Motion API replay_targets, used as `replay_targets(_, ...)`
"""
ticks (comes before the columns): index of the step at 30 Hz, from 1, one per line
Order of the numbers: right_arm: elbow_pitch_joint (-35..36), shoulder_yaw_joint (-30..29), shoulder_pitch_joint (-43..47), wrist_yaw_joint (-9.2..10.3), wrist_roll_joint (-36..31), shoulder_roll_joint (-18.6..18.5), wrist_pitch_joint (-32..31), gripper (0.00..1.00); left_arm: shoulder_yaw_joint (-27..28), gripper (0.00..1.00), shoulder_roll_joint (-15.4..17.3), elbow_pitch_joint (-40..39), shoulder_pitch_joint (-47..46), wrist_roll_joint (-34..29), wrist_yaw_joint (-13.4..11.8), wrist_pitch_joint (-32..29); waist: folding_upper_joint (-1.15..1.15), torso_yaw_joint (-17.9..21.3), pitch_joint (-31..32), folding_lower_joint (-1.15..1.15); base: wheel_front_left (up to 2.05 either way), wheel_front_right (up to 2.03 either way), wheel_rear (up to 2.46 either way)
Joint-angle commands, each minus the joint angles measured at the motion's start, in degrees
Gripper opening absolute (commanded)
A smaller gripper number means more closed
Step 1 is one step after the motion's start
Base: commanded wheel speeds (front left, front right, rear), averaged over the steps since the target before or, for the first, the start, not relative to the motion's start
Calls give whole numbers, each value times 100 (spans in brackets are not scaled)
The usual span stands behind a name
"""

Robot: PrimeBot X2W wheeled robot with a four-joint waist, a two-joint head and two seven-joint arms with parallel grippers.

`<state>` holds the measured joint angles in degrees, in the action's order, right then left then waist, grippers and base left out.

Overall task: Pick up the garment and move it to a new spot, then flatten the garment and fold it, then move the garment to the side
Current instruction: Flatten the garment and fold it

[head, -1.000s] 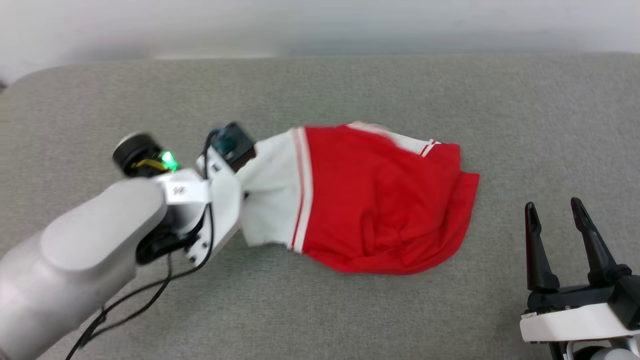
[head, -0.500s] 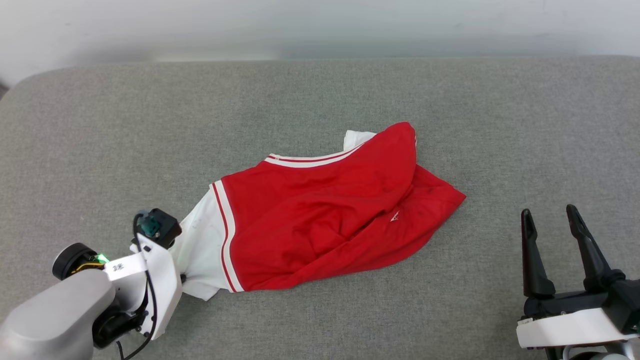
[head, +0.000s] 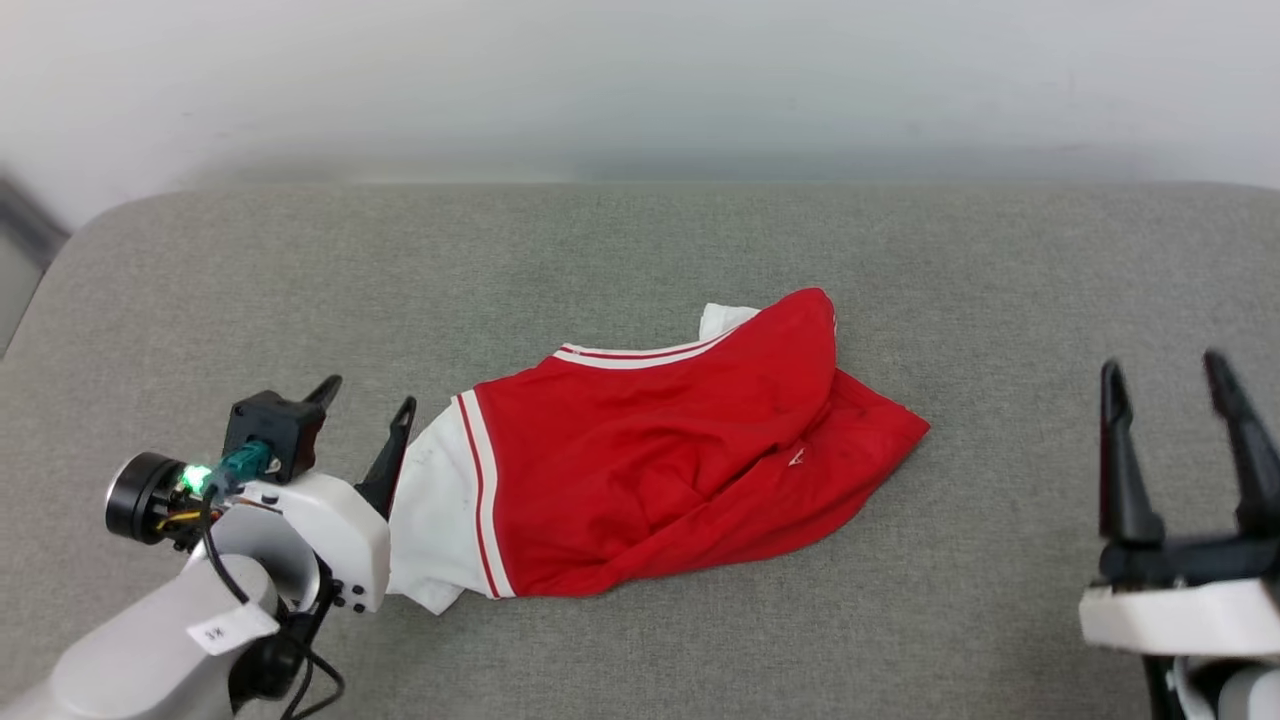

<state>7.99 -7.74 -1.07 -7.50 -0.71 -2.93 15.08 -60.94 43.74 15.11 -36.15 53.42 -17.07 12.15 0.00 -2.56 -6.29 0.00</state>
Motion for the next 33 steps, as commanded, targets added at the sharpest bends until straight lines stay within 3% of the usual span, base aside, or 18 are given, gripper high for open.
replay_targets(1,94,-28,-197,2,-83,-22,14,100,151,100,-55,-72,165,-32,-201,140,0,-23,18,0,0,0,0)
replay_targets(3,203,-55,-487,2,-110,-184,14,100,504,100,-160,-260,398,-127,-552,283,0,-44,5,0,0,0,0)
replay_targets(6,201,64,-1018,2,-101,-566,13,100,1329,100,-429,-767,818,-746,-1037,310,0,-117,-46,0,0,0,0)
replay_targets(11,-286,678,-1931,3,85,-1369,13,100,2524,100,-981,-1402,1804,-1879,-1373,303,0,-222,-128,0,0,0,0)
replay_targets(15,-922,1524,-2778,3,500,-2036,-519,100,3237,100,-1457,-1714,2443,-2568,-1299,305,0,-325,-222,0,0,0,0)
replay_targets(23,-1421,4075,-4592,3,2104,-3402,-3471,100,4196,100,-2396,-1989,2948,-3586,-790,306,0,-597,-632,0,0,0,0)
replay_targets(29,-1624,5567,-5823,3,3626,-3891,-5605,100,4562,100,-2963,-1956,2854,-4048,-269,305,0,-874,-1070,0,0,0,0)
replay_targets(33,-1839,6048,-6262,3,4074,-3937,-6306,100,4705,100,-3213,-1941,2713,-4249,-39,306,0,-1029,-1321,0,0,0,0)
